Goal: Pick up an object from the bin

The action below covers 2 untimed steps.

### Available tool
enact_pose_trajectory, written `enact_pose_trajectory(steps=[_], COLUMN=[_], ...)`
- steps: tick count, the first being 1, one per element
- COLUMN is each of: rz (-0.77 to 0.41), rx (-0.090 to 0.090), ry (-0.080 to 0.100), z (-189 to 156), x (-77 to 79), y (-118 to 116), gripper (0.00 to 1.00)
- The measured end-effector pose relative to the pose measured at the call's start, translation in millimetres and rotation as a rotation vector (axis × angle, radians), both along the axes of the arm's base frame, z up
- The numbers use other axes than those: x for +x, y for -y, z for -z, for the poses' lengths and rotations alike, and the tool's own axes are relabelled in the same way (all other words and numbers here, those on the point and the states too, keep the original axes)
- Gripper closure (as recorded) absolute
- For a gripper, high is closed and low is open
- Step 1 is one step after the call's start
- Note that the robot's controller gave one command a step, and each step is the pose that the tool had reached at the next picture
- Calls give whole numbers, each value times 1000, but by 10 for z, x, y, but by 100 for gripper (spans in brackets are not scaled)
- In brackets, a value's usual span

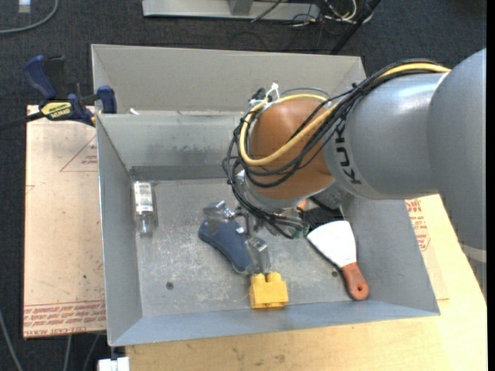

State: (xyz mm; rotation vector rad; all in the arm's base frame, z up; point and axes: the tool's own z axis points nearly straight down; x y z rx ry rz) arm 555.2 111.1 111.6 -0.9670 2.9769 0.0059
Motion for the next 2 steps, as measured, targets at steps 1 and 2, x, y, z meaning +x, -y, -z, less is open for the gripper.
enact_pose_trajectory(steps=[1,2], rz=[217,19], rx=[5,2], ry=[0,3], z=[54,83], x=[121,502], y=[-44,-103], gripper=[0,0])
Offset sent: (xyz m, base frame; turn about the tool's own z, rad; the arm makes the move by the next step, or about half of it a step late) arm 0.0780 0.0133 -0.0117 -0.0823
